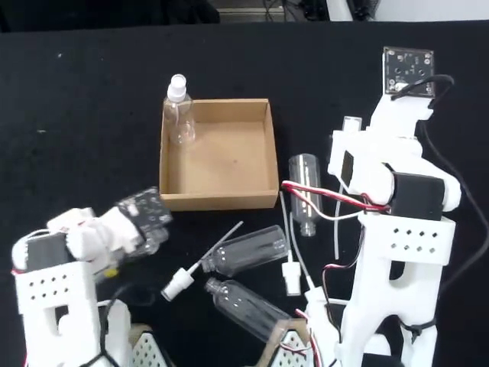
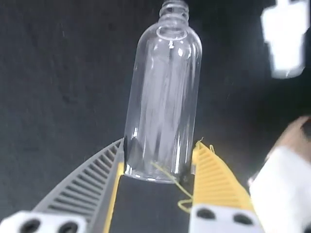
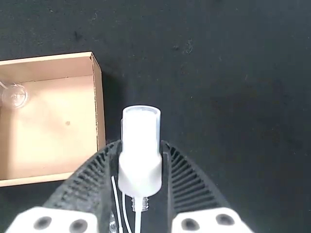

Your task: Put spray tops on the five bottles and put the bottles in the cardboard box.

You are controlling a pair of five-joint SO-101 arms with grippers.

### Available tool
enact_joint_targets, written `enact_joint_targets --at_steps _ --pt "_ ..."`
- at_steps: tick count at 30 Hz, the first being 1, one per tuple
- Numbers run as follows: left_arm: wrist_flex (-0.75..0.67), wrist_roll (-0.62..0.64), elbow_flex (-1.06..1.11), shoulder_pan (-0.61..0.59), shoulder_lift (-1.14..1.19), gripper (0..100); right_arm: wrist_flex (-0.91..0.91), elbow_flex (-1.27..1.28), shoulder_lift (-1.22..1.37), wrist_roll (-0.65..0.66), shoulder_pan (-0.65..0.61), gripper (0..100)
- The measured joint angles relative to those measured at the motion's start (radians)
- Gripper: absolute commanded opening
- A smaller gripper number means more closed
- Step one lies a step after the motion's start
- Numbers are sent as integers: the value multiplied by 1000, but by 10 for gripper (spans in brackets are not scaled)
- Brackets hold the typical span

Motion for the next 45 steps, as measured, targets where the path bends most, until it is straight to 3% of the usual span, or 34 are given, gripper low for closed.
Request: enact_joint_targets --at_steps 4,9,12,15,19,22,27,34,37,45 --pt "-35 -91 -26 -203 48 130 0 0 0 0 0 11" --pt "-255 -92 -6 -428 169 130 0 0 0 0 -35 11" --pt "-391 -92 3 -516 278 134 0 37 -2 0 -110 11" --pt "-437 -92 -18 -583 379 141 0 64 0 -20 -181 11" --pt "-446 -92 -80 -644 486 252 0 74 0 -44 -235 11" --pt "-446 -92 -127 -666 535 319 0 92 0 -46 -264 11" --pt "-440 -92 -218 -658 543 295 0 100 0 -46 -293 11" --pt "-167 -77 -448 -473 571 295 -26 137 0 -46 -293 11" --pt "-198 -51 -462 -397 632 296 -68 189 0 -46 -293 11" --pt "-324 -29 -474 -350 896 293 -107 226 0 -46 -293 11"
